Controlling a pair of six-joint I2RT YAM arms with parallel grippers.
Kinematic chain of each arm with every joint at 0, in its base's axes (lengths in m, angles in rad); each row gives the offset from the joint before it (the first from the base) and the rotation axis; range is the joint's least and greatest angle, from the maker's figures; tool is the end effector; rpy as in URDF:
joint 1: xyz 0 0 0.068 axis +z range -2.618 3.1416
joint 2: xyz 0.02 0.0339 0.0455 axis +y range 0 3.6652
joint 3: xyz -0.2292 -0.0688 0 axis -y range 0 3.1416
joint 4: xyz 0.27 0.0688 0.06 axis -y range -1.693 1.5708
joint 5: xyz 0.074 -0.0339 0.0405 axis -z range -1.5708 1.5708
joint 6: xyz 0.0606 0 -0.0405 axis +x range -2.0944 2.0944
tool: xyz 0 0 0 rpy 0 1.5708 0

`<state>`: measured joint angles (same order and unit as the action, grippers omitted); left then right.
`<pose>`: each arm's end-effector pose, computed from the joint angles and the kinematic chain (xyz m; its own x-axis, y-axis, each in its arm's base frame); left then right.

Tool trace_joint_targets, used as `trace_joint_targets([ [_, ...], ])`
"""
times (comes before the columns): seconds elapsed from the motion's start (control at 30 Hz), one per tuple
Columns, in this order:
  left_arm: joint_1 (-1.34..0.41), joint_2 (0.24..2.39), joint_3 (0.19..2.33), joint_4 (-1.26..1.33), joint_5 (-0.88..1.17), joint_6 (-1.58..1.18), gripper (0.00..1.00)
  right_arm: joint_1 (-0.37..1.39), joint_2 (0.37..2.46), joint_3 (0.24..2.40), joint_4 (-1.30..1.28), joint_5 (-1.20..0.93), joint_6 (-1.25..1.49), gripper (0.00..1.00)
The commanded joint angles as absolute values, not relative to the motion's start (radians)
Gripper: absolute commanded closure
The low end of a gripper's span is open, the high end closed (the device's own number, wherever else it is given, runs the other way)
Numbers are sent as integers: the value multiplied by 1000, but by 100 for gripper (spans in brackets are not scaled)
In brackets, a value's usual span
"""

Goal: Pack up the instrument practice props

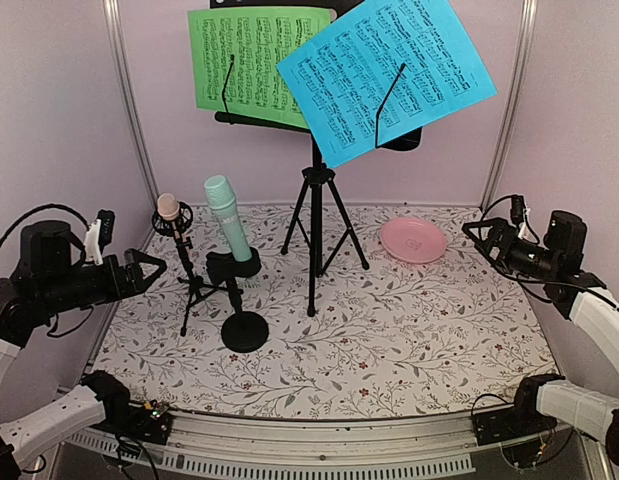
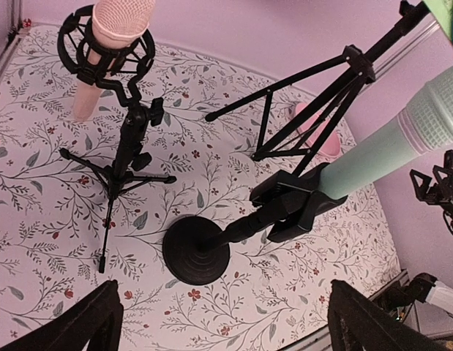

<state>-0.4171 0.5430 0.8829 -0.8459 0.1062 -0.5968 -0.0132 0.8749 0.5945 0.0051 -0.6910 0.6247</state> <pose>0.1581 -0.0771 0.3134 -0.6406 -0.3274 -0.6946 0.1543 0.8312 -0.5341 0.2658 0.0351 0.2395 -0.5732 0.4583 -0.6793 -0.3302 0.6295 0.7034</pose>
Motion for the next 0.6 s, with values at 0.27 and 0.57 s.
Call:
trace_joint_targets([
  [0.27,-426,530,948,-739,352,-476,3,9,881,569,152,-903,614,1],
  [0.57,-428,510,900,-708,263,-406,1,331,833,637,117,-755,429,1],
])
